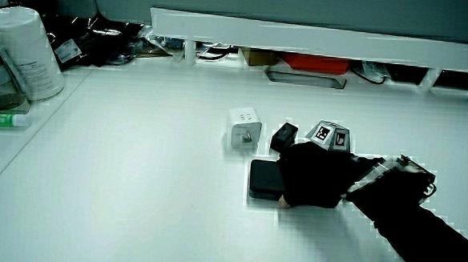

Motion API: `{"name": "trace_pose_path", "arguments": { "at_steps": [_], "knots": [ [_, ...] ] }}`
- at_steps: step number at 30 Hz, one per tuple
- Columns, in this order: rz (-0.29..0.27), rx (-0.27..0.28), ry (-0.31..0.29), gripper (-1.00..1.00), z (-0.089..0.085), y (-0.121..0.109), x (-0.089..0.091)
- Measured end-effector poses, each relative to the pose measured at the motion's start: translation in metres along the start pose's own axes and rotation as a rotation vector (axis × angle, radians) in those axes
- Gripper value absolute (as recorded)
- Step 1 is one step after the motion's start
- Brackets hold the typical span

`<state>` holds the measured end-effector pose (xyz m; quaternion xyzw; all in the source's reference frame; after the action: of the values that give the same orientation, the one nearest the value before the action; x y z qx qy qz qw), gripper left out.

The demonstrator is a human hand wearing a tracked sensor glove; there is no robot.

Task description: Pick battery

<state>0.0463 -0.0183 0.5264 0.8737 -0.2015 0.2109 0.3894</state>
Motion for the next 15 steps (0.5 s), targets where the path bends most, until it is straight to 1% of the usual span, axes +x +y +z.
{"name": "trace_pose_path", "arguments": {
  "at_steps": [1, 2, 3, 4, 5, 6, 7, 8, 9, 10, 11, 15],
  "knots": [
    [0.0, 0.008, 0.004, 1.0, 0.005, -0.006, -0.002],
    [0.019, 0.01, 0.005, 1.0, 0.01, -0.012, -0.003],
    [0.024, 0.024, 0.001, 1.0, 0.014, -0.016, -0.005],
    [0.045, 0.022, 0.005, 1.0, 0.018, -0.022, -0.008],
    [0.049, 0.037, -0.004, 1.0, 0.021, -0.025, -0.008],
    [0.046, 0.049, -0.001, 1.0, 0.025, -0.03, -0.011],
    [0.064, 0.045, -0.009, 1.0, 0.028, -0.035, -0.013],
    [0.06, 0.053, -0.011, 1.0, 0.031, -0.039, -0.014],
    [0.062, 0.038, -0.002, 1.0, 0.031, -0.042, -0.013],
    [0.07, 0.04, 0.003, 1.0, 0.032, -0.046, -0.012],
    [0.059, 0.048, -0.006, 1.0, 0.034, -0.05, -0.01],
    [0.117, 0.068, 0.03, 1.0, 0.039, -0.069, -0.002]
  ]
}}
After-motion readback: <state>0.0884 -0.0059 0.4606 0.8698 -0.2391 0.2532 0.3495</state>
